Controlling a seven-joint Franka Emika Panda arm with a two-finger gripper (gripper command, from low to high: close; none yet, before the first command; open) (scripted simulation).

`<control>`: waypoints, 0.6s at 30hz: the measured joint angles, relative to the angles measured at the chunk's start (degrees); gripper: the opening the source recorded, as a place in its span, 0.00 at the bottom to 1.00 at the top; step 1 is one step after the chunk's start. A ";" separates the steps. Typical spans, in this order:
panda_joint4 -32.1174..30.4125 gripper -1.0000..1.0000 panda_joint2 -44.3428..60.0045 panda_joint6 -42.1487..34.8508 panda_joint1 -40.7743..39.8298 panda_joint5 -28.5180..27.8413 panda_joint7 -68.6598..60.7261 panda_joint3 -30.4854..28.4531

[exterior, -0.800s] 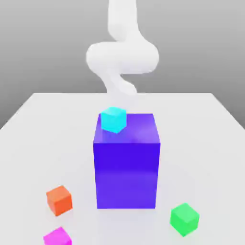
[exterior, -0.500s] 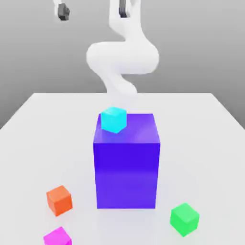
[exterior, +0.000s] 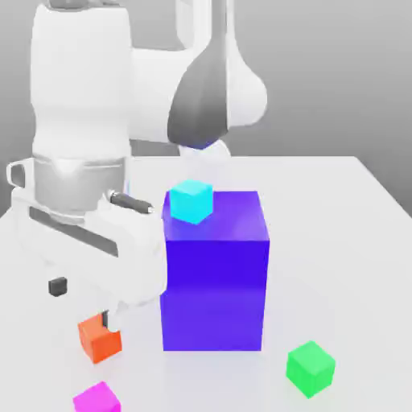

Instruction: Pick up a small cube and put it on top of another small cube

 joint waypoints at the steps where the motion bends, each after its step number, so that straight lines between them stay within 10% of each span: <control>1: 0.01 0.50 2.05 0.64 -0.23 0.48 0.69 -0.18; 9: 1.69 0.50 18.54 9.25 -1.89 3.39 3.18 -0.31; 10: 1.98 0.00 19.95 10.36 -1.91 3.41 3.18 -0.29; 18: 1.67 0.00 18.59 9.37 -1.97 3.38 3.24 -0.24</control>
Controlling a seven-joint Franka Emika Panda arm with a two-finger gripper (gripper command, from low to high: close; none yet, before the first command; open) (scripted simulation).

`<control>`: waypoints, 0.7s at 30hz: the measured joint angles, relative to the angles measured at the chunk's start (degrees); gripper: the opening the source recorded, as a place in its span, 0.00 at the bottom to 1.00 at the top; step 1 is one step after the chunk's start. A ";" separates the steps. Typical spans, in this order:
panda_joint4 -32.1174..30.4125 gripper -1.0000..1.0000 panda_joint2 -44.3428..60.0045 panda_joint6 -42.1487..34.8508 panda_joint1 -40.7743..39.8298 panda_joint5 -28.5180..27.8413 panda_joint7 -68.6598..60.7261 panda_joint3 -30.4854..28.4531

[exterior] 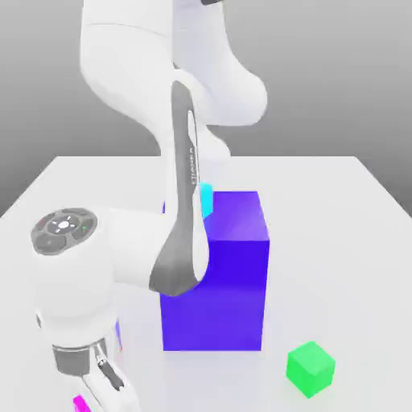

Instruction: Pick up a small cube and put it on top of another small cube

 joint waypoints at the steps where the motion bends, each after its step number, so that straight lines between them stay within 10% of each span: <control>1: -0.38 0.00 -1.74 -1.36 0.00 0.00 0.00 0.00; 21: -12.52 0.00 -19.99 -8.10 10.70 -5.61 -35.51 19.09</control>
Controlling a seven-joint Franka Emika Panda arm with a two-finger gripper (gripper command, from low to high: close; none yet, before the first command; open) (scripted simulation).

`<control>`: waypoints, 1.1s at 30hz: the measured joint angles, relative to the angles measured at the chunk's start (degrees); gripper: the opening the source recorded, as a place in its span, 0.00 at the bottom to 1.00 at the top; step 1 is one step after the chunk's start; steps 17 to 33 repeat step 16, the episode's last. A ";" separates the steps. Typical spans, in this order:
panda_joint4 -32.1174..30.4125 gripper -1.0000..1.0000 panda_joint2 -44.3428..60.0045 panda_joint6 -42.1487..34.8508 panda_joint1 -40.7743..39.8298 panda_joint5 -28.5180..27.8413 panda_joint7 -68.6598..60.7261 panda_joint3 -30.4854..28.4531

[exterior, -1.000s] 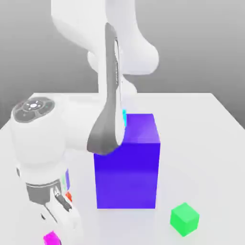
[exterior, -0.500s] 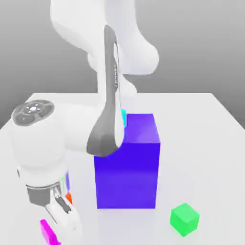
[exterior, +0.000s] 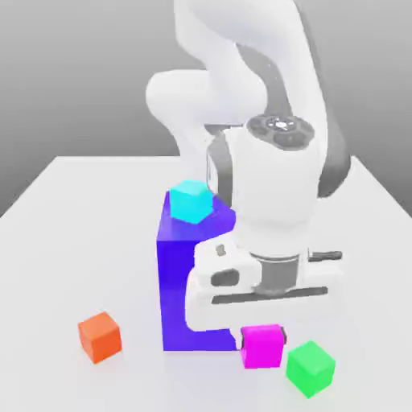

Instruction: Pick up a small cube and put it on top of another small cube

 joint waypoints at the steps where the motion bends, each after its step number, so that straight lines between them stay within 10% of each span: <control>1: -0.63 0.00 -0.70 -0.08 0.61 0.24 -2.44 1.17; 7: -1.49 0.00 5.70 6.58 4.30 -6.08 -3.09 0.37; 8: -1.37 1.00 7.33 8.01 5.05 -7.49 -2.10 -0.63; 33: -1.49 1.00 6.10 6.99 4.76 -6.34 -2.97 -0.08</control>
